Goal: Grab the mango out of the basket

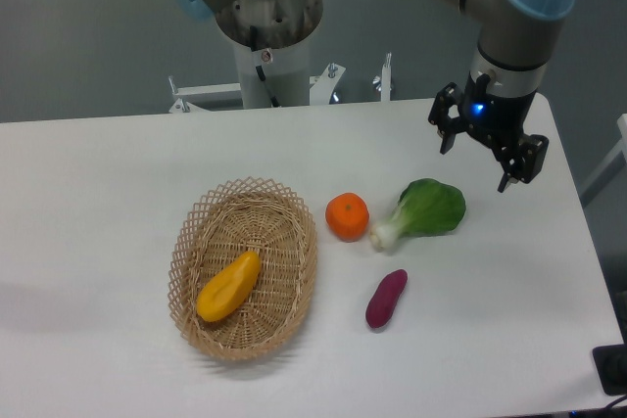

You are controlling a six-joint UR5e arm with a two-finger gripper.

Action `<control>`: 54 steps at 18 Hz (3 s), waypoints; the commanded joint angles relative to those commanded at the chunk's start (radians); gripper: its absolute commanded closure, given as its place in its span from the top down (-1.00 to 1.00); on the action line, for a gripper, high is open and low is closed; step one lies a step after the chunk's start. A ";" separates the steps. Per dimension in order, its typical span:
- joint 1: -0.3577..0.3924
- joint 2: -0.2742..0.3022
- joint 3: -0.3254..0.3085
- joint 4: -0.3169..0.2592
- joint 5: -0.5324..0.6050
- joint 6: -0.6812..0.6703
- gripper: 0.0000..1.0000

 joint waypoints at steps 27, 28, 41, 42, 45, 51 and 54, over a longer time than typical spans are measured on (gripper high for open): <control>-0.475 -0.095 -0.239 0.350 0.012 -0.782 1.00; -0.479 -0.100 -0.258 0.379 0.011 -0.782 1.00; -0.564 -0.210 -0.284 0.474 0.072 -0.776 1.00; -0.566 -0.212 -0.284 0.474 0.072 -0.776 1.00; -0.566 -0.213 -0.285 0.474 0.072 -0.775 1.00; -0.577 -0.222 -0.290 0.489 0.075 -0.778 1.00; -0.584 -0.227 -0.290 0.495 0.100 -0.779 0.52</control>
